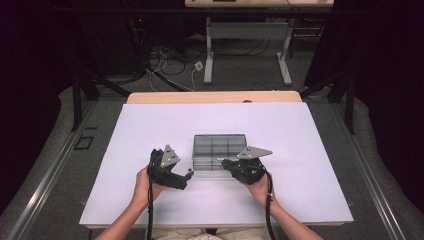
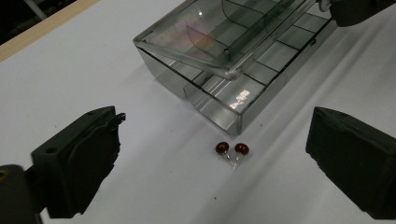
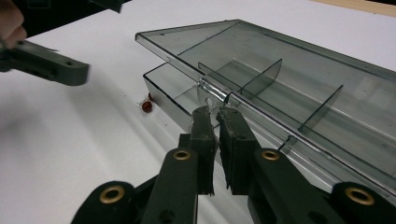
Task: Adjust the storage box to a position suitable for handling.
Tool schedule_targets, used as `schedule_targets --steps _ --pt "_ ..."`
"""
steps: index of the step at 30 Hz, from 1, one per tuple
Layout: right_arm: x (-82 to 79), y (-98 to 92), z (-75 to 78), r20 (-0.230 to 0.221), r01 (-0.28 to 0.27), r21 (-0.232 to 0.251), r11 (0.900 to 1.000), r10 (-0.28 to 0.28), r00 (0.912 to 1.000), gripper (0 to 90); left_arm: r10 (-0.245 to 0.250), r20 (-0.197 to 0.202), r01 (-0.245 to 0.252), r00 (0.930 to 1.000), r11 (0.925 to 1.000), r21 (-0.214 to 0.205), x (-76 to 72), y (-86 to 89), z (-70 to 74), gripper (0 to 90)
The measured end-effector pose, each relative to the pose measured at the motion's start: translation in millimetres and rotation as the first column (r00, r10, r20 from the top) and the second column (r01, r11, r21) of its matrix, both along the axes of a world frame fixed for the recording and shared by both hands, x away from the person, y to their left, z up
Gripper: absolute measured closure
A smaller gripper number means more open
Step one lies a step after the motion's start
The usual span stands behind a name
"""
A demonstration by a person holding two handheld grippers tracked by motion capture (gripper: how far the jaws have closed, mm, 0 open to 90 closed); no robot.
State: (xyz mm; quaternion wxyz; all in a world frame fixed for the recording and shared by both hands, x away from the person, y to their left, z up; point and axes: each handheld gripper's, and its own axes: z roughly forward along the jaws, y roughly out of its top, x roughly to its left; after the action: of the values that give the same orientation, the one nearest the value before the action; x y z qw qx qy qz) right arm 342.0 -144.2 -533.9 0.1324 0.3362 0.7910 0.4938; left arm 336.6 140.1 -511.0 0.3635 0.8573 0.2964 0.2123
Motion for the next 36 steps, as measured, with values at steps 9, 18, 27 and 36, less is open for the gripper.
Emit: schedule_targets --steps 9,18,27,36 --pt "-0.1 0.2 0.1 0.0 0.001 0.002 1.0 -0.001 1.0 84.5 0.017 0.028 -0.018 0.9995 0.9991 0.039 12.7 -19.3 -5.0 28.3" --pt "0.2 -0.7 0.8 -0.002 -0.007 -0.004 1.0 0.007 1.0 84.4 -0.002 0.072 0.001 0.9974 0.9999 0.015 15.9 -26.4 -7.2 49.1" --pt "-1.4 -12.1 5.4 -0.021 0.01 -0.017 0.9998 -0.01 0.9997 83.5 -0.011 0.128 0.012 0.9917 0.9999 -0.008 15.7 -29.2 -7.1 56.3" --pt "-2.2 -32.0 11.4 -0.067 0.049 -0.089 0.9948 -0.055 0.9962 77.6 -0.01 0.154 0.012 0.988 0.9999 -0.007 16.5 -29.0 -5.3 58.0"
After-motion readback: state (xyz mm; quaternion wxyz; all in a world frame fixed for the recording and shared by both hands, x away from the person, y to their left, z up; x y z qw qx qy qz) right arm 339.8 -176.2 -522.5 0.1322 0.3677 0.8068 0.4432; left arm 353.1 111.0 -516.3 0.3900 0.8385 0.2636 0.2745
